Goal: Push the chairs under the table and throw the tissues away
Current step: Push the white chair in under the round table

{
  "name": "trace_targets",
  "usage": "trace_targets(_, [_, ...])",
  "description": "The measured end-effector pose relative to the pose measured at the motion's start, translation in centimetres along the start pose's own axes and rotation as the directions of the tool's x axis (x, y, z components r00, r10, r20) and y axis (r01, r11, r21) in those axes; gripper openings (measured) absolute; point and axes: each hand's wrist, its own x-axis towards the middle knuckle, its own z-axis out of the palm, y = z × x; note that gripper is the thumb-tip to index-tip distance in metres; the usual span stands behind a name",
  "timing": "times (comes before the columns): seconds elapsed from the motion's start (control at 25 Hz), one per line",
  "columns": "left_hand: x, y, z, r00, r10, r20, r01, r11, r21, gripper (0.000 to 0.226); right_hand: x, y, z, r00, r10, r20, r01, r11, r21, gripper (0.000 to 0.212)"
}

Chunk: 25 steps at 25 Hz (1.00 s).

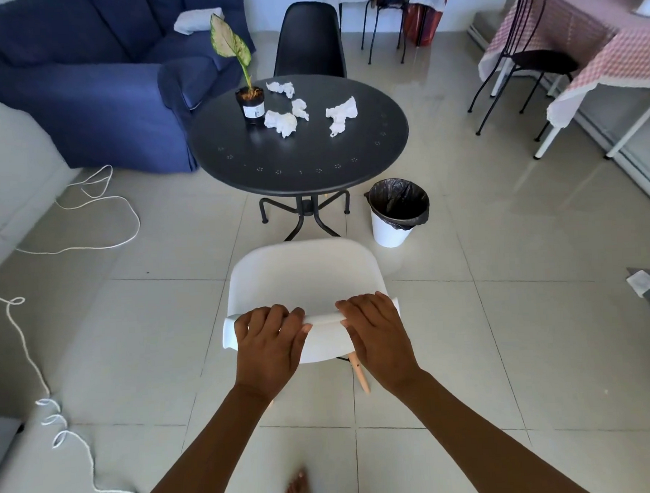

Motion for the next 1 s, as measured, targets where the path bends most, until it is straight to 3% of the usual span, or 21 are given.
trace_targets(0.32, [7.1,-5.2,3.8,0.997,0.059,0.042,-0.058,0.998,-0.019,0.056,7.7,0.0,3.3,0.994,0.098,-0.038,-0.097,0.995,0.021,0.034])
trace_targets(0.68, [12.4,-9.0,7.0,0.985,0.094,0.145,-0.084,0.994,-0.077,0.061,13.7,0.6,6.2,0.984,0.162,0.080,-0.166,0.985,0.049,0.039])
trace_targets(1.0, [15.5,-8.2,9.0,0.971,0.105,0.217,-0.090,0.993,-0.078,0.046,16.3,3.5,6.4,0.979,0.156,0.130,-0.153,0.988,-0.033,0.040])
